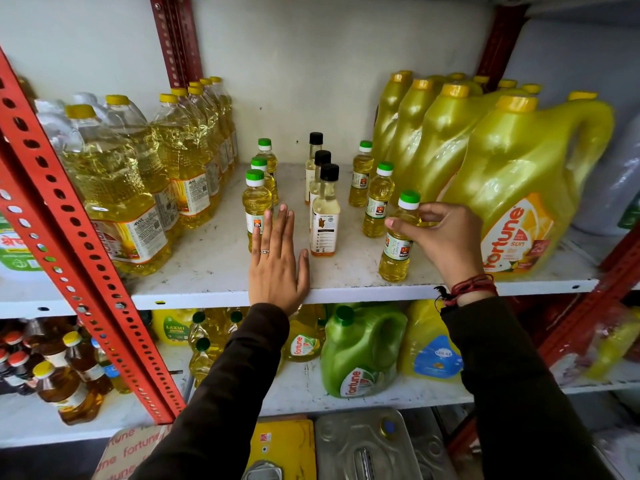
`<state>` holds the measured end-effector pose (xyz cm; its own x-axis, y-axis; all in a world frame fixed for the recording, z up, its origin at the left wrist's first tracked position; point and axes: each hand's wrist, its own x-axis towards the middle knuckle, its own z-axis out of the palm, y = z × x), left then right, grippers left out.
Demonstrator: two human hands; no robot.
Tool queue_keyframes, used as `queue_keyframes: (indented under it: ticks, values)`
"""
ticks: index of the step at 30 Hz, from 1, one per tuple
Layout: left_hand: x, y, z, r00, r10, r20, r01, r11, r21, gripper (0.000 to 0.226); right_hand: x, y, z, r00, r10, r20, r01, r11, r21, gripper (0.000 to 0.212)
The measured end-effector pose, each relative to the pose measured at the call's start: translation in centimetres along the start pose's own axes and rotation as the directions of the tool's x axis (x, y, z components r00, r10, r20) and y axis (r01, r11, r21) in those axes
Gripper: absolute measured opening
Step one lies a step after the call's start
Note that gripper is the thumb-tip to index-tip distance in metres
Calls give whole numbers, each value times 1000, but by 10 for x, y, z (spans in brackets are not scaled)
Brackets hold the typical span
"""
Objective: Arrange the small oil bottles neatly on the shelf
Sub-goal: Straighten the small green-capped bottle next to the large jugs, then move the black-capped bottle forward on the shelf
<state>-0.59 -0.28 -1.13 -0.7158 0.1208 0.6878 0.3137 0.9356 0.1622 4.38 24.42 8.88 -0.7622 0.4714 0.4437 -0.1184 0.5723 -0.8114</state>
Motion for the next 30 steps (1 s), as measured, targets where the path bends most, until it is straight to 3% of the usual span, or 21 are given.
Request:
queue_keyframes:
  ticks: [18, 23, 26, 28, 30]
  values:
    - [0, -1, 1, 1000, -1, -1, 1, 1000, -3, 71, -15, -4, -10, 999, 15, -30, -18, 996, -90, 57]
    - [0, 0, 2, 1000, -1, -7, 1, 1000, -22, 71, -18, -7, -12, 1000, -22, -8, 21, 995, -99, 77]
    - [0, -1, 2, 1000, 3, -13, -3, 1000, -13, 71, -20, -19, -15, 987, -115, -114, 98, 985, -142, 92]
    - [0, -1, 4, 1000, 10, -20, -11, 1000, -3, 72, -22, -33, -11, 951, -237, -199, 215, 968, -127, 87]
    - [1, -2, 5, 999, 13, -30, -13, 1000, 0, 72, -23, -49, 2, 923, -335, -187, 332, 942, -51, 75]
